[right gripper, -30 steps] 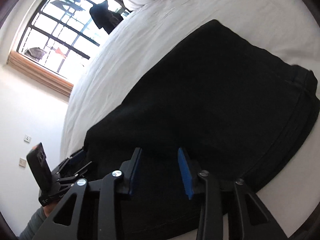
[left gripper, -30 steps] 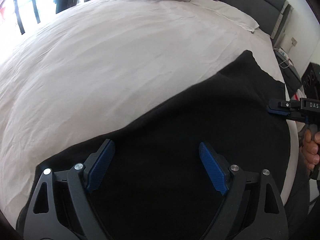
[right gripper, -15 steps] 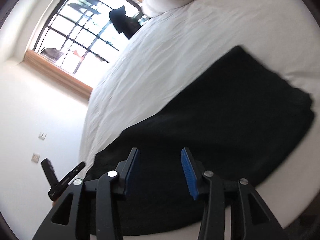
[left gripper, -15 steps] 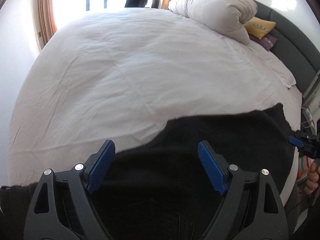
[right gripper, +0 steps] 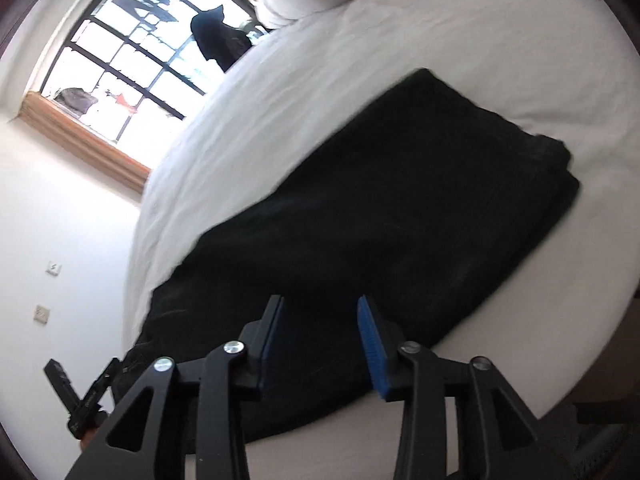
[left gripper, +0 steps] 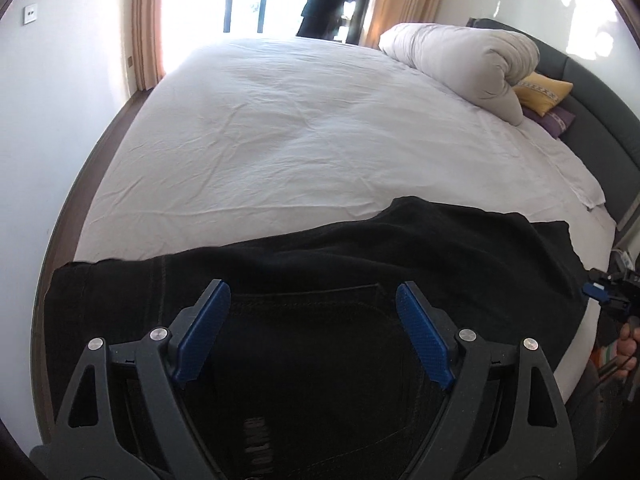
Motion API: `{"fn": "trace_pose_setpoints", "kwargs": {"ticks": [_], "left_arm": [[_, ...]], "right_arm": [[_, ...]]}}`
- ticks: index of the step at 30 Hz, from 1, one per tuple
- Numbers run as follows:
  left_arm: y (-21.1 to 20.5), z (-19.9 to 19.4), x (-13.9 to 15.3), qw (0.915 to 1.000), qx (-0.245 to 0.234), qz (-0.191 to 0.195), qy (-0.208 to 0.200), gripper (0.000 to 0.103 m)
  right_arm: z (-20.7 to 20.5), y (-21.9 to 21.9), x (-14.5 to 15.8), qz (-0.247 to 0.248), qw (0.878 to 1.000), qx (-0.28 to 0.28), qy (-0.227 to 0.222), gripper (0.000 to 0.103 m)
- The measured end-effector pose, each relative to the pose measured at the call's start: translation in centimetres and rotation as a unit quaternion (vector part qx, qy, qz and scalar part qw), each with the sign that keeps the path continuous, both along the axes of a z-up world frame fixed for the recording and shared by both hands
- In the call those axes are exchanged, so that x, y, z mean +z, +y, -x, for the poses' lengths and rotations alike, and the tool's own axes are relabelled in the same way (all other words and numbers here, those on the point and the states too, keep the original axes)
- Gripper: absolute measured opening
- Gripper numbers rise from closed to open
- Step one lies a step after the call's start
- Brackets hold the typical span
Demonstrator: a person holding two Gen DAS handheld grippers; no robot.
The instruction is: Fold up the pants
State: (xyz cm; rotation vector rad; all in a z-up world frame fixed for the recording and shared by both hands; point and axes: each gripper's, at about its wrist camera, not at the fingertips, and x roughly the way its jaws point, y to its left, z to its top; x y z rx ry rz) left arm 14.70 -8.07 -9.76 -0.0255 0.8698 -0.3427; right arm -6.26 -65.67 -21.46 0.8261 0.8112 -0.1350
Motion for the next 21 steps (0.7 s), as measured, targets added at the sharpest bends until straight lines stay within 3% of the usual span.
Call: {"fn": "trace_pose_setpoints", "kwargs": {"ticks": [3,6,7,9,11,14,16,17,20,21], "left_arm": [[2.5,-0.6,-3.8,0.9994,0.016,-0.010,0.029,0.084],[3.8,0.3,-4.0,0.9998,-0.004,0.008,0.021,0.084],[3.6,0.3,-3.9,0.9997,-0.009,-0.003,0.023,0.084],[3.6,0.6,-3.7,0.9996,-0.014,-0.014,0.022,0.084],[3.9,0.9,-3.4,0.9996,-0.008,-0.014,0.022,0.084],[4.1,1.2,-2.6,0.9997,0.004,-0.014,0.022,0.085],[3.9,1.2,-2.6,0.9993,0.008,-0.026,0.026,0.085],[3.7,1.3,-2.4,0.9990,0.010,-0.034,0.027,0.085],[2.7,1.3,-1.5,0.9989,0.014,-0.033,0.031,0.085],[2.3,1.5,-0.9,0.9991,0.010,-0.027,0.029,0.085]], "right_arm": [[-3.2,4.9,0.5,-0.043,0.994,0.089,-0.037,0.052],[-5.7,9.0,-1.9,-0.028,0.989,0.145,-0.001,0.055],[-6.0,9.0,-3.3,-0.020,0.989,0.142,0.026,0.044],[-4.6,6.9,-5.0,-0.054,0.993,0.107,0.023,0.023],[-1.9,3.6,-5.1,-0.067,0.996,0.055,0.024,0.023],[2.1,-1.3,-3.2,-0.017,0.998,-0.027,0.046,0.030],[4.5,-3.8,-1.7,0.009,0.994,-0.082,0.070,0.052],[5.0,-4.5,-0.9,0.017,0.993,-0.096,0.062,0.052],[4.0,-3.9,0.0,-0.026,0.997,-0.067,-0.007,0.054],[3.4,-3.8,0.0,-0.045,0.997,-0.047,-0.027,0.060]]}}
